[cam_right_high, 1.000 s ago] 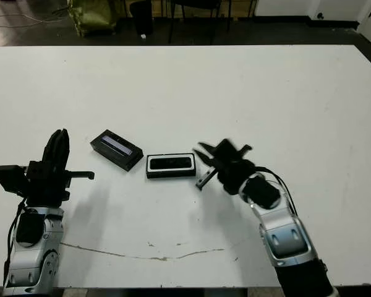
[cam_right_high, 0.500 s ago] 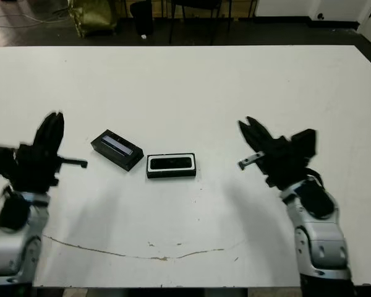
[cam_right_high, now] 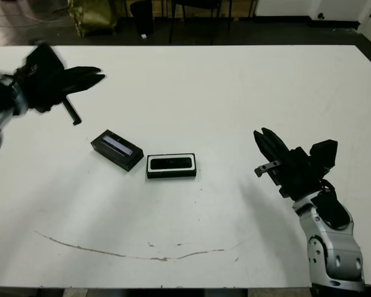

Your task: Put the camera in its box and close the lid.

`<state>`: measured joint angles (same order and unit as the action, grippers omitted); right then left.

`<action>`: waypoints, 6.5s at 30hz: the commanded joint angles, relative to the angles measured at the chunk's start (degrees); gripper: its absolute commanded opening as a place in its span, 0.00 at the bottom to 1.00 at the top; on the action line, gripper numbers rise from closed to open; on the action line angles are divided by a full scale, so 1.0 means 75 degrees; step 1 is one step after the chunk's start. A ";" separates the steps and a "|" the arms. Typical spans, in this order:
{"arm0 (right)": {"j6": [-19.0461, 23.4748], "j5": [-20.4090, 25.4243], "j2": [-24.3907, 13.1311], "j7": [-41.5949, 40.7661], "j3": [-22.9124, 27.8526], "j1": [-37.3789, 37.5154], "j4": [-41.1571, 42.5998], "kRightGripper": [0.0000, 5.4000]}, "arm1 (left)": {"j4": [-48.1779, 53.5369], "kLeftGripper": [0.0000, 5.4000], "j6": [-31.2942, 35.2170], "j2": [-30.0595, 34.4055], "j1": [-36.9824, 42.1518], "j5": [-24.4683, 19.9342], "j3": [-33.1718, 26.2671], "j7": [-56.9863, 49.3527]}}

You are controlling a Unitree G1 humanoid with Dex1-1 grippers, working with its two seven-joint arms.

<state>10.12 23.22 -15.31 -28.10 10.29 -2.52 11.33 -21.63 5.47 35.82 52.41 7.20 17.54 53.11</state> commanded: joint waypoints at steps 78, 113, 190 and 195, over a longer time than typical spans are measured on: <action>-0.0740 -0.0564 -0.0034 0.0060 -0.0491 0.0465 -0.0305 0.00 | 0.2201 0.00 -0.0870 0.1465 -0.0827 0.1340 0.3439 0.5251; -0.0563 -0.0649 -0.0009 0.0205 -0.0583 0.0546 -0.0193 0.00 | -0.2278 0.00 -0.0971 -0.1086 0.1644 0.2087 0.2097 0.1371; -0.0557 -0.0652 0.0052 0.0220 -0.0730 0.0704 -0.0147 0.00 | -0.1056 0.00 -0.2061 -0.0558 0.0434 0.3840 0.3358 0.5202; -0.0399 -0.0622 0.0039 0.0283 -0.0744 0.0718 -0.0077 0.00 | -0.0553 0.00 -0.1832 -0.0252 0.0217 0.3646 0.3462 0.5251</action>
<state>6.00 18.69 -14.83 -26.28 4.82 2.49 10.63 -26.21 -8.46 32.67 56.23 35.05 42.63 91.55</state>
